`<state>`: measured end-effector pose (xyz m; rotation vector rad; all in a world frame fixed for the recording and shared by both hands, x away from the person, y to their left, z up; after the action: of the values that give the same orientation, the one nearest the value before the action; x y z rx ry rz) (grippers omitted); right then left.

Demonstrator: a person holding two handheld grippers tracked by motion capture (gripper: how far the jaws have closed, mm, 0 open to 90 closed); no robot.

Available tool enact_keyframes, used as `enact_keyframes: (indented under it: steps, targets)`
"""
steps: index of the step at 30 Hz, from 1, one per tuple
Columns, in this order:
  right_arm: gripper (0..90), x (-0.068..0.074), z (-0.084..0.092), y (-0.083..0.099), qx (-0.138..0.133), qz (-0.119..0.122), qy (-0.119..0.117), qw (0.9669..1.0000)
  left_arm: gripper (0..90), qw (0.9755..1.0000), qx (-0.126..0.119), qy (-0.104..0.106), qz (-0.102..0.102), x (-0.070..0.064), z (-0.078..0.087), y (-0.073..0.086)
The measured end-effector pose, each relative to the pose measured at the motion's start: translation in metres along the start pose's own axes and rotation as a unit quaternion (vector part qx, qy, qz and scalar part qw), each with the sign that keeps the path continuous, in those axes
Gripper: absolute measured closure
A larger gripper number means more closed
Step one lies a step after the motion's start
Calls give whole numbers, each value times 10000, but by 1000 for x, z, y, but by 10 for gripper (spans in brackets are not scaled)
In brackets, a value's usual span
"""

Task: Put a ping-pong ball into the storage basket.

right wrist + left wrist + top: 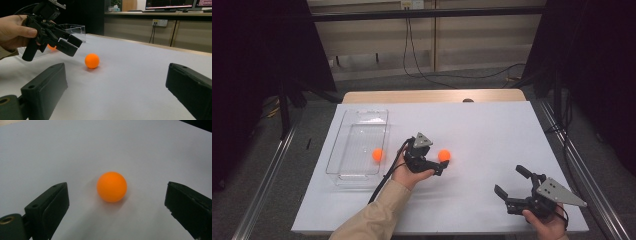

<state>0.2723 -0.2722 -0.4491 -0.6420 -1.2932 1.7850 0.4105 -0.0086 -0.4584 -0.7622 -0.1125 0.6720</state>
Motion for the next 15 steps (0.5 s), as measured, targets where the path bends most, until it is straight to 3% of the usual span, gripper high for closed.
enact_keyframes:
  steps: [15]
  targets:
    - [28, 0, 0, 0, -5, -6, 6, 10000, 61, 10000, 28, -19, -62, -2, -7, -2]
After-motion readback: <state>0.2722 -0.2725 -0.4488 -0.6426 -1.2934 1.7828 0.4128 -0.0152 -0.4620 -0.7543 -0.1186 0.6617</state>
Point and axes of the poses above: each handheld gripper's, and its own axes: z roughly backward along the jaws, y roughly out of its underside, x roughly to its left, the point moved 5 cm from there along -z, roughly forward along the jaws, and after that the axes turned 11 degrees about x, right-handed, at the moved point
